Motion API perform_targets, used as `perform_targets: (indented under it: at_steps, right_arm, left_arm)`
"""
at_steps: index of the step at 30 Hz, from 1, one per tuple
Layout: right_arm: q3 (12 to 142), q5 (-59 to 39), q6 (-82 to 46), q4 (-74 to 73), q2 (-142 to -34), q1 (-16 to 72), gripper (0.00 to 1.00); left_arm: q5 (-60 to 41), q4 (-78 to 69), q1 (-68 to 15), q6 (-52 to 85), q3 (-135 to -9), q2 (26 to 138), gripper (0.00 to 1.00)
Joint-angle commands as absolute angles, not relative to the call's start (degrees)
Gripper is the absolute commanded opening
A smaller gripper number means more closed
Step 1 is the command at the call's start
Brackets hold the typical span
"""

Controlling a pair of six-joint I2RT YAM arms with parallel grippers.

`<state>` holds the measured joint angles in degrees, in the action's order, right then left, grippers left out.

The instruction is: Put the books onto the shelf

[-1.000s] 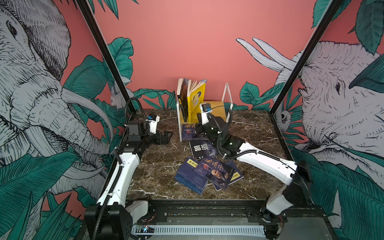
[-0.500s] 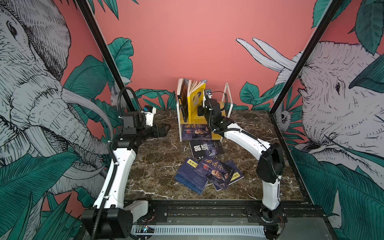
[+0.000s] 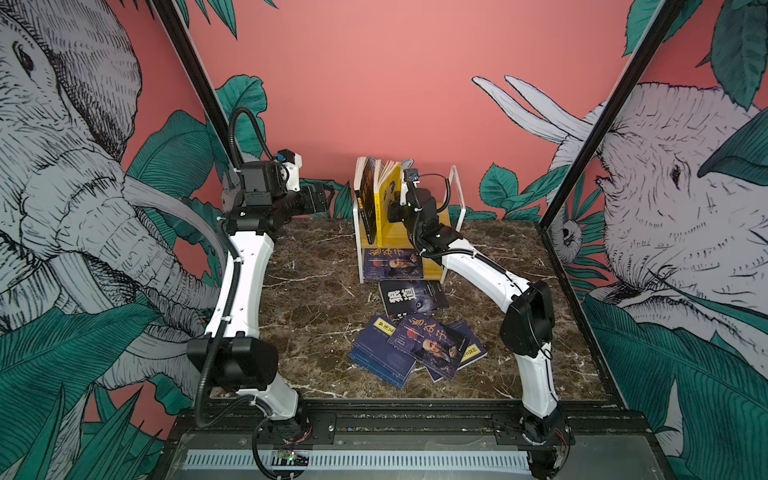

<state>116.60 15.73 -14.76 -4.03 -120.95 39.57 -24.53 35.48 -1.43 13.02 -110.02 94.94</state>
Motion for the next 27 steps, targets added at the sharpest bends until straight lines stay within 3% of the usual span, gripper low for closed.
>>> perform_targets:
  at_steps: [1, 12, 27]
  right_arm:
    - [120.2, 12.8, -14.2, -5.6, -123.5, 39.3, 0.0]
    - [129.5, 9.3, -15.6, -2.7, -129.6, 39.6, 0.0]
    - [138.0, 7.3, -12.2, 1.8, -132.9, 40.4, 0.0]
  left_arm:
    - [-24.2, 37.3, -3.1, 14.2, -114.5, 96.4, 0.91]
    - [-25.1, 36.7, -5.6, 16.0, -118.2, 101.3, 0.92]
    - [-27.2, 33.8, -10.7, 19.8, -111.1, 97.4, 0.92]
